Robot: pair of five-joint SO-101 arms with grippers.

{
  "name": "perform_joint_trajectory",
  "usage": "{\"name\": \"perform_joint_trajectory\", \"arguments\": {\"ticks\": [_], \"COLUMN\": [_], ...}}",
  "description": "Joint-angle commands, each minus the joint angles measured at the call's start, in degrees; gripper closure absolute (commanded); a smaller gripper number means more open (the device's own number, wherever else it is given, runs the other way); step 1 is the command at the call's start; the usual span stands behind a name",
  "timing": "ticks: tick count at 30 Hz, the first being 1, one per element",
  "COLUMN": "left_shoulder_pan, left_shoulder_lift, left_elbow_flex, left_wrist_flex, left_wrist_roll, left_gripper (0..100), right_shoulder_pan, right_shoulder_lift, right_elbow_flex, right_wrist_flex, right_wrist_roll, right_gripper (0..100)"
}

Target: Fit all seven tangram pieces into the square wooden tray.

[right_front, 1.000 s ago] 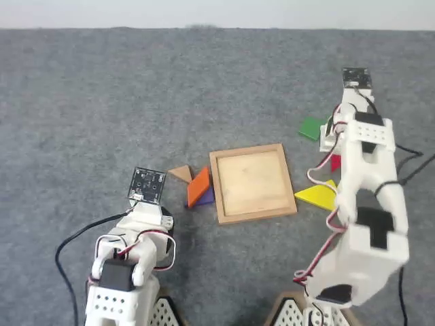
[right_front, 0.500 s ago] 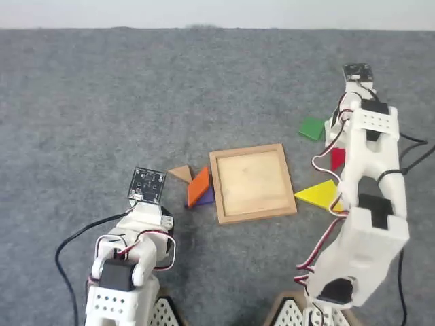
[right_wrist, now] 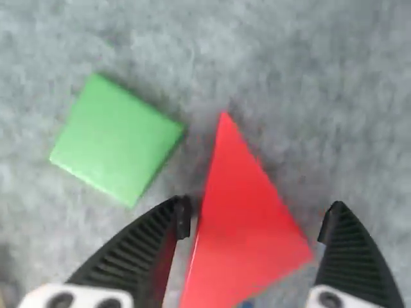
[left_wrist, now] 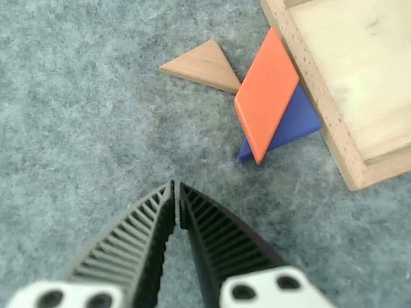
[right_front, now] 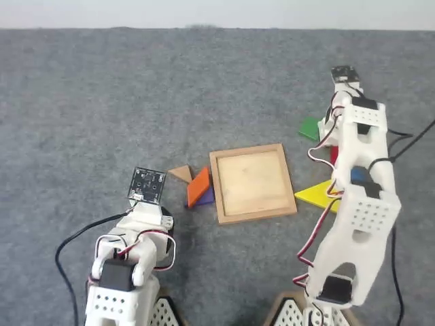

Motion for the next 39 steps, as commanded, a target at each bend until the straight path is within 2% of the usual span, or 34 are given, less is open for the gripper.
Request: {"name": "perform_joint_trajectory", "arguments": {"ticks": [1, 8, 11, 23, 30, 37, 39], "left_shoulder_pan": [0.1, 0.1, 0.1, 0.1, 0.1, 0.1, 0.1], "left_shoulder_lift": [-0.7, -0.7, -0.7, -0.7, -0.7, -0.7, -0.7], "left_elbow_flex": [-0.7, -0.7, -0.7, -0.7, -0.7, -0.7, -0.7], "left_wrist_flex": [0.4, 0.4, 0.4, 0.4, 0.4, 0.4, 0.4], "left_wrist_roll": [0.7, 0.7, 0.7, 0.7, 0.7, 0.7, 0.7], "left_gripper": [99, 99, 99, 99, 99, 99, 99], "right_shoulder_pan": [0.0, 2.2, 3.8, 4.4, 4.4, 4.4, 5.6], "right_shoulder_lift": [3.0, 6.8, 6.9, 7.0, 7.0, 6.5, 6.2], "right_elbow_flex": [-7.4, -14.9, -14.9, -14.9, -14.9, -14.9, -15.0], "right_wrist_flex": [2.0, 10.8, 12.3, 16.0, 15.9, 16.3, 16.5], "right_wrist_roll": [2.9, 1.9, -0.2, -0.4, -0.4, -0.9, -4.1], "right_gripper": [66.8, 66.9, 66.8, 67.2, 83.1, 83.2, 83.1]}}
